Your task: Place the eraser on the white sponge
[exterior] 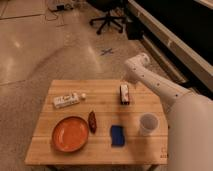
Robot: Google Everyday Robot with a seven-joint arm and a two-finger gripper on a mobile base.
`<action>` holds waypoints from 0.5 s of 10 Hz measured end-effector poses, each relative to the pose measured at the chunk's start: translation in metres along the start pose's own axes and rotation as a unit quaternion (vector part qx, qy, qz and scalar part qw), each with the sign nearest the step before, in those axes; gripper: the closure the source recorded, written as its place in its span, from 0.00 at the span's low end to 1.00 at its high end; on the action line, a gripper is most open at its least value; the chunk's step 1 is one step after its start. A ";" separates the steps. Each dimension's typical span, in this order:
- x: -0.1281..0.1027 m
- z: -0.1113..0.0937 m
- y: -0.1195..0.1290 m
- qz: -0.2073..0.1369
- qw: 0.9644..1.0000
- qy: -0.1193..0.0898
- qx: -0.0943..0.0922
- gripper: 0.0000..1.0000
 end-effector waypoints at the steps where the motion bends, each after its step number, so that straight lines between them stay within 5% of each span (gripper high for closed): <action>1: 0.000 0.013 0.004 -0.003 1.000 -0.003 -0.012 0.35; 5: -0.003 0.045 0.007 0.008 0.999 -0.014 -0.030 0.35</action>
